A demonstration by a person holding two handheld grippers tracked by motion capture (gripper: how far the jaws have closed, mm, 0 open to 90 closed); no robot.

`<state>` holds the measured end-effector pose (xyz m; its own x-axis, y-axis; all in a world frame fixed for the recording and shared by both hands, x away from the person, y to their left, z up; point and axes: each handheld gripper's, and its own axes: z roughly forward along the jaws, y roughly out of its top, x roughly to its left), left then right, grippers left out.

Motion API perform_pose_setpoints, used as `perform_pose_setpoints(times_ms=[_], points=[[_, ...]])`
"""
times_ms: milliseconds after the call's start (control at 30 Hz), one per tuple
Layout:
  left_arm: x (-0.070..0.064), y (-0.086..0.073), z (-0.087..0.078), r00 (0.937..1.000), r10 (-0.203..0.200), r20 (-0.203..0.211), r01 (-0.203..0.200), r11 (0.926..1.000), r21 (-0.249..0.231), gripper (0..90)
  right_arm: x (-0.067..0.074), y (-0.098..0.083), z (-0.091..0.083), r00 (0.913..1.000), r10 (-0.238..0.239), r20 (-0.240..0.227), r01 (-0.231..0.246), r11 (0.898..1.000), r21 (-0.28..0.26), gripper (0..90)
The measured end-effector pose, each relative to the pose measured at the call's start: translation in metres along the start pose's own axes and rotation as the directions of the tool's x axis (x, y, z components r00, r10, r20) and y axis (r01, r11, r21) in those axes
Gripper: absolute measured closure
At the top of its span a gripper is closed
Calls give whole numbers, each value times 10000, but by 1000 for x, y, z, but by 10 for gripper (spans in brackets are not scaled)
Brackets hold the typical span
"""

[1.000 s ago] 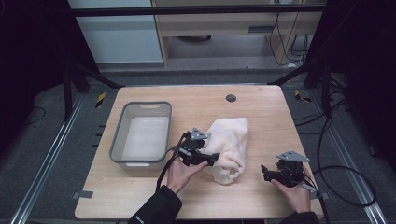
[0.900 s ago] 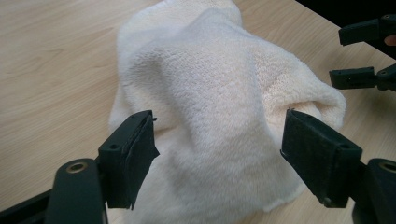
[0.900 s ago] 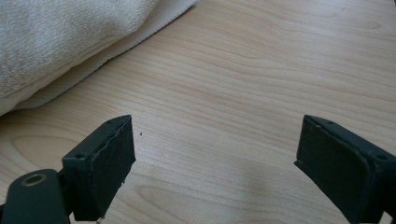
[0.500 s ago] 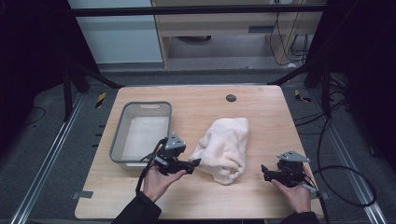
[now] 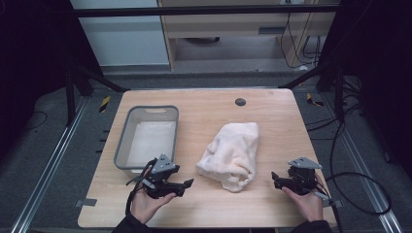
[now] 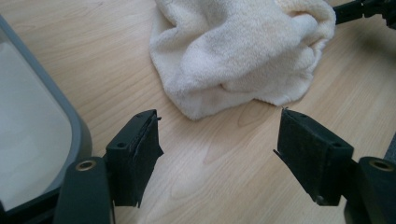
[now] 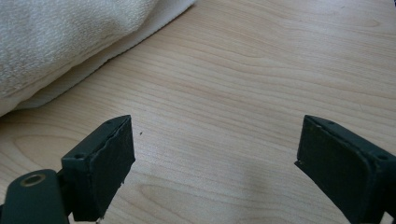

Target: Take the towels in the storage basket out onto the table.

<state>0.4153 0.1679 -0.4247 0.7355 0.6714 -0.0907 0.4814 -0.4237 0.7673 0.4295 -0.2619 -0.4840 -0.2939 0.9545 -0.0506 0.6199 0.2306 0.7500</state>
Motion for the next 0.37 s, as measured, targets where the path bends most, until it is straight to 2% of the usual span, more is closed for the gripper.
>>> perform_pose_setpoints(times_ms=[100,167,367], points=[[2,-10,-4,10000,16,-54,-16,10000,-10,293,0,0,0,10000,28,1,-28,10000,15,110],[5,-21,-5,9999,-136,-61,137,9999,48,293,0,0,0,10000,75,-42,-75,10000,2,109],[11,-39,-11,9990,-372,-232,376,9991,176,290,1,0,-1,9998,157,-95,-157,9999,-3,105]])
